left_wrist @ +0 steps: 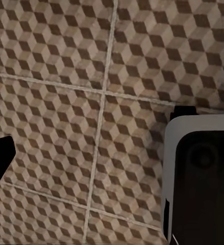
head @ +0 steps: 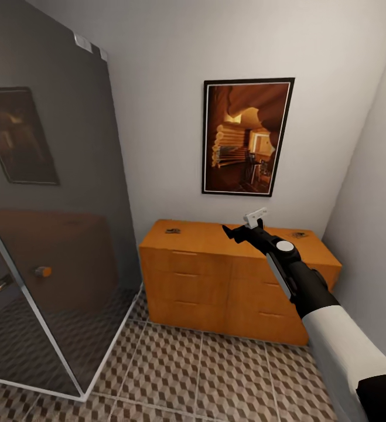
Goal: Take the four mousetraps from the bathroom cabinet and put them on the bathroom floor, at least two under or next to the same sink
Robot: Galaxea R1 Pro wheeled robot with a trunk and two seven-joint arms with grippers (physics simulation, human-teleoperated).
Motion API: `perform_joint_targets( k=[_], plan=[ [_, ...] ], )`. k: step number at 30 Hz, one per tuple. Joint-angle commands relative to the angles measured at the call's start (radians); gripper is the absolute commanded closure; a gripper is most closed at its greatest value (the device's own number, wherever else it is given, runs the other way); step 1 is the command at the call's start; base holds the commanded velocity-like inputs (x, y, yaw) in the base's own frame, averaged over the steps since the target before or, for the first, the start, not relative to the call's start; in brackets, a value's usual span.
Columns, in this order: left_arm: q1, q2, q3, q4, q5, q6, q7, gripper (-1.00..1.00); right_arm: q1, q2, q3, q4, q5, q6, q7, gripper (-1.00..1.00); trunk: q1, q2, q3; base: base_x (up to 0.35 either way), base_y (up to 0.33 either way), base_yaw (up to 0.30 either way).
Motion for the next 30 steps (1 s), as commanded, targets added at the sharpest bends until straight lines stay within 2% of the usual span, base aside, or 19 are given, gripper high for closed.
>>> perform_joint_targets(
  k=[1, 12, 21, 30],
  plan=[
    [-0.002, -0.001, -0.006, 0.003, 0.003, -0.005, 0.0, -1.0, -0.001, -0.001, 0.001, -0.002, 0.002, 0.006, 0.002, -1.0, 0.001, -0.002, -0.003, 0.0, 0.0, 0.28],
    [-0.002, -0.001, -0.006, 0.003, 0.003, -0.005, 0.0, -1.0, -0.001, -0.001, 0.001, -0.001, 0.002, 0.005, 0.002, -1.0, 0.001, -0.002, -0.007, 0.0, -0.019, 0.281],
    [-0.002, -0.001, -0.006, 0.003, 0.003, -0.005, 0.0, -1.0, -0.001, -0.001, 0.001, -0.001, 0.002, 0.005, 0.002, -1.0, 0.001, -0.002, -0.011, 0.063, -0.209, 0.281],
    [-0.002, 0.001, -0.006, 0.003, 0.003, -0.006, 0.0, -1.0, -0.001, -0.002, 0.001, -0.001, 0.002, 0.005, 0.002, -1.0, 0.001, -0.002, -0.013, 0.158, -0.234, 0.283]
  ],
)
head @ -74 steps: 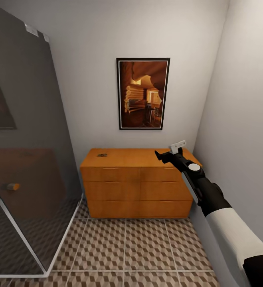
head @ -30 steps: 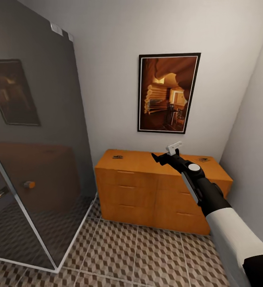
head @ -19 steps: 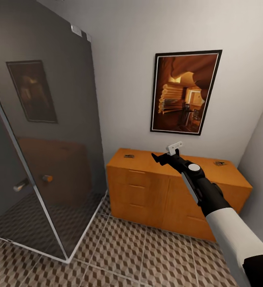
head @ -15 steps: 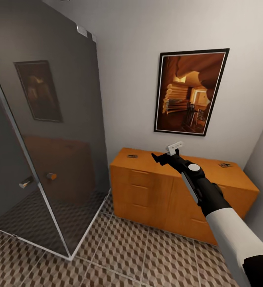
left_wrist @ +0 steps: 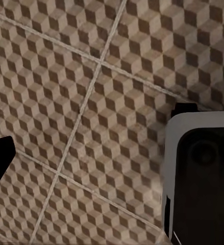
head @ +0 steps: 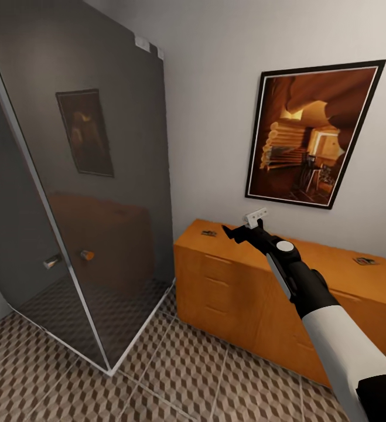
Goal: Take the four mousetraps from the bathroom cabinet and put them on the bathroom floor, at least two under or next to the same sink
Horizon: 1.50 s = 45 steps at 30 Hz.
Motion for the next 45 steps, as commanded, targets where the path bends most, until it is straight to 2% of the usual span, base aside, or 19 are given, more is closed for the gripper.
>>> perform_joint_targets(
  k=[1, 12, 19, 32, 45],
  plan=[
    [-0.002, -0.001, -0.006, 0.003, 0.003, -0.005, 0.0, -1.0, -0.001, -0.001, 0.001, -0.002, 0.003, 0.005, 0.002, -1.0, 0.001, -0.002, -0.002, 0.201, -0.217, 0.285],
    [-0.002, 0.003, -0.006, 0.003, 0.003, -0.006, 0.0, -1.0, -0.001, -0.002, 0.001, -0.002, 0.003, 0.005, 0.002, -1.0, 0.001, -0.002, -0.002, 0.214, -0.202, 0.285],
    [-0.002, 0.005, -0.006, 0.003, 0.003, -0.008, 0.0, -1.0, -0.001, -0.002, 0.001, -0.001, 0.003, 0.005, 0.002, -1.0, 0.001, -0.002, -0.002, 0.122, -0.057, 0.286],
    [-0.002, 0.005, -0.006, 0.003, 0.003, -0.008, 0.0, -1.0, -0.001, -0.002, 0.001, 0.0, 0.003, 0.005, 0.002, -1.0, 0.001, -0.002, -0.002, -0.001, -0.017, 0.287],
    [-0.002, 0.004, -0.006, 0.003, 0.003, -0.008, 0.0, -1.0, -0.001, -0.002, 0.001, 0.0, 0.003, 0.005, 0.002, -1.0, 0.001, -0.002, -0.002, -0.131, -0.219, 0.287]
  ],
)
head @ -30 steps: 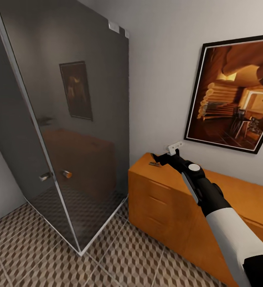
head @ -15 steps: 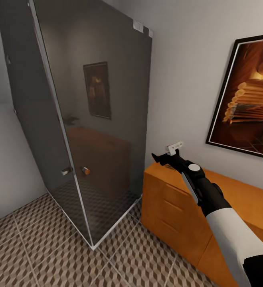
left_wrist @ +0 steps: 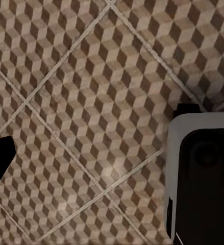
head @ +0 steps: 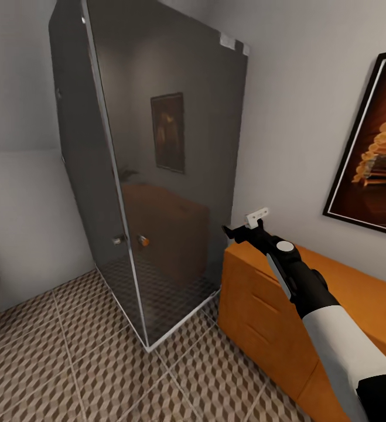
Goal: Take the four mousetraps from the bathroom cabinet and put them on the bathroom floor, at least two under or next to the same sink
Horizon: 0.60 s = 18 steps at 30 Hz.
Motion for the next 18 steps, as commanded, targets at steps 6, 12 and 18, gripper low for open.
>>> perform_joint_targets(
  k=[6, 12, 18],
  plan=[
    [-0.002, -0.001, -0.006, 0.003, 0.003, -0.006, 0.001, -1.0, -0.001, -0.002, 0.001, -0.002, 0.003, 0.005, 0.003, -1.0, 0.0, -0.002, -0.002, -0.032, -0.111, 0.287],
    [-0.002, -0.001, -0.006, 0.002, 0.003, -0.007, 0.001, -1.0, -0.001, -0.003, 0.0, 0.014, 0.003, 0.005, 0.002, -1.0, 0.0, -0.002, -0.002, -0.007, -0.026, 0.214],
    [-0.002, -0.005, -0.006, 0.0, 0.002, -0.008, 0.001, -1.0, -0.001, -0.003, 0.0, 0.12, 0.007, -0.016, 0.0, -1.0, 0.0, -0.002, -0.002, -0.001, -0.005, 0.048]
  ],
)
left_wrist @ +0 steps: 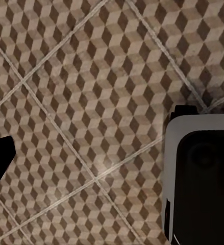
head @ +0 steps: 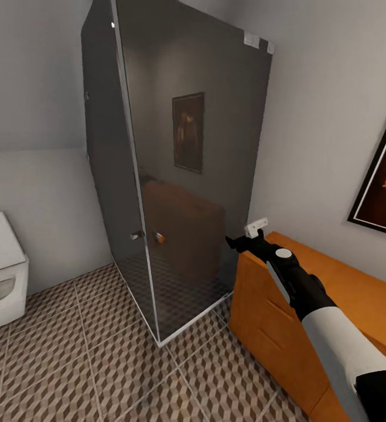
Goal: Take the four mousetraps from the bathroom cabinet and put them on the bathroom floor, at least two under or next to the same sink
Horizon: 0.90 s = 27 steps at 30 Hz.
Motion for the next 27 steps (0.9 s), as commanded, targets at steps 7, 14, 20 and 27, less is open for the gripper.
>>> perform_joint_targets(
  k=[7, 14, 20, 27],
  plan=[
    [-0.001, -0.009, -0.006, 0.002, 0.002, -0.006, 0.001, -1.0, -0.001, -0.032, -0.002, 0.149, 0.004, -0.127, -0.008, -1.0, 0.001, -0.002, -0.002, 0.0, -0.001, 0.007],
    [-0.001, -0.015, -0.006, 0.001, 0.001, -0.006, 0.001, -1.0, -0.001, -0.103, -0.001, 0.193, 0.002, -0.176, -0.018, -1.0, 0.001, -0.002, -0.002, 0.0, -0.02, 0.001],
    [-0.001, -0.016, -0.006, 0.001, 0.001, -0.006, 0.0, -1.0, -0.001, -0.127, -0.001, 0.199, 0.002, -0.184, -0.019, -1.0, 0.001, -0.002, -0.002, 0.0, -0.127, 0.0],
    [-0.001, -0.017, -0.006, 0.001, 0.001, -0.006, 0.001, -1.0, -0.001, -0.134, -0.001, 0.2, 0.002, -0.185, -0.019, -1.0, 0.001, -0.002, -0.002, 0.035, -0.17, 0.0]
  ],
)
